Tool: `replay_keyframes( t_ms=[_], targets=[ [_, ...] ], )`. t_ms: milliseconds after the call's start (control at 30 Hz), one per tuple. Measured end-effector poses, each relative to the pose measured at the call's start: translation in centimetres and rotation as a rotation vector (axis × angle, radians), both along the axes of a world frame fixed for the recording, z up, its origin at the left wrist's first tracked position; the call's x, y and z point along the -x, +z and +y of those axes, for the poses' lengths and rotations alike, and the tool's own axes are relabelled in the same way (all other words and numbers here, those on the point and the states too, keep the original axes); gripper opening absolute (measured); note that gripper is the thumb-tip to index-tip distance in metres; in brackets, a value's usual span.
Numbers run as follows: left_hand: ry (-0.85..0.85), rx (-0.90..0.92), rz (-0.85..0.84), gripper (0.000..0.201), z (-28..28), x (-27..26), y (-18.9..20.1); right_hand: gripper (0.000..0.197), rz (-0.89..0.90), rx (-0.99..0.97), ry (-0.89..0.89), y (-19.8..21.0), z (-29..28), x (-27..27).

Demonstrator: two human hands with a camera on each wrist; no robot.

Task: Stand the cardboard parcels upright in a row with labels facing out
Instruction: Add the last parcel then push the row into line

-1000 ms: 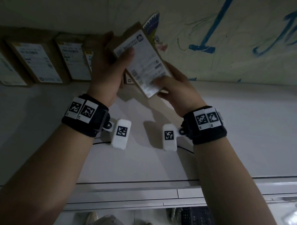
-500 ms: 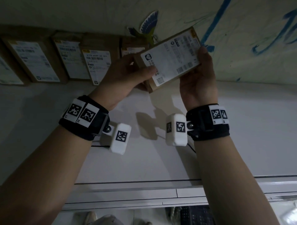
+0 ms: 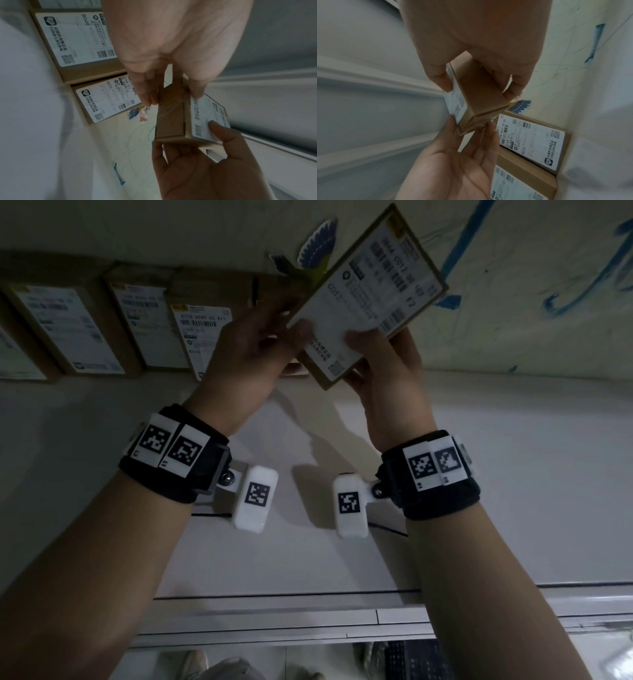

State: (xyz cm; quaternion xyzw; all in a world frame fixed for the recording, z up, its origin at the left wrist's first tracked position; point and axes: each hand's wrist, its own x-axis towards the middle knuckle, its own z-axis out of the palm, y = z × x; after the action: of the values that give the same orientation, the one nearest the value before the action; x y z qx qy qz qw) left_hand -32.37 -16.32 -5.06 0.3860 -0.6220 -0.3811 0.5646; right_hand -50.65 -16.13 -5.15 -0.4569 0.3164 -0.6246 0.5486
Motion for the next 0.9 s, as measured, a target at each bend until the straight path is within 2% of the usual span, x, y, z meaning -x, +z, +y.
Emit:
replay_keyframes(
  t_ms=[100,167,233,300,367,467,533,700,767,900],
  targets=[
    [0.139,0.063,0.048,0.03,-0.8,-0.7,-0.2,0.045,0.041,0.01,-0.046,0.0,0.1,0.0],
    [0.232,0.075,0.117,0.024,-1.2,-1.0,0.0,0.043,0.073,0.015,-0.076,0.1,0.1,-0.1],
    [0.253,0.081,0.217,0.016,-1.3,-0.9,0.7,0.042,0.095,0.012,-0.093,0.0,0.0,-0.2],
    [0.258,0.106,0.207,0.015,-1.4,-0.3,1.8,0.042,0.101,0.006,-0.128,-0.2,-0.1,-0.3],
    [0.304,0.152,0.07,0.017,-1.9,0.1,3.1,0.042,0.086,0.005,-0.178,-0.4,-0.3,-0.2],
    [0.382,0.155,-0.31,0.017,-2.6,0.2,4.6,0.039,0.034,-0.012,-0.229,-0.5,-0.6,0.1],
    [0.39,0.182,-0.545,0.027,-3.3,-0.2,4.9,0.037,0.006,-0.04,-0.262,-0.6,-0.8,0.3],
    [0.338,0.126,-0.944,0.053,-4.9,-1.1,3.8,0.045,-0.086,-0.054,-0.307,-1.1,-1.5,0.9],
    [0.365,0.134,-1.05,0.059,-5.0,-1.3,3.4,0.054,-0.071,-0.044,-0.306,-1.5,-1.9,1.3],
    [0.422,0.104,-1.086,0.062,-5.3,-1.0,3.8,0.061,0.097,-0.107,-0.338,-2.4,-3.6,1.8]
  ],
)
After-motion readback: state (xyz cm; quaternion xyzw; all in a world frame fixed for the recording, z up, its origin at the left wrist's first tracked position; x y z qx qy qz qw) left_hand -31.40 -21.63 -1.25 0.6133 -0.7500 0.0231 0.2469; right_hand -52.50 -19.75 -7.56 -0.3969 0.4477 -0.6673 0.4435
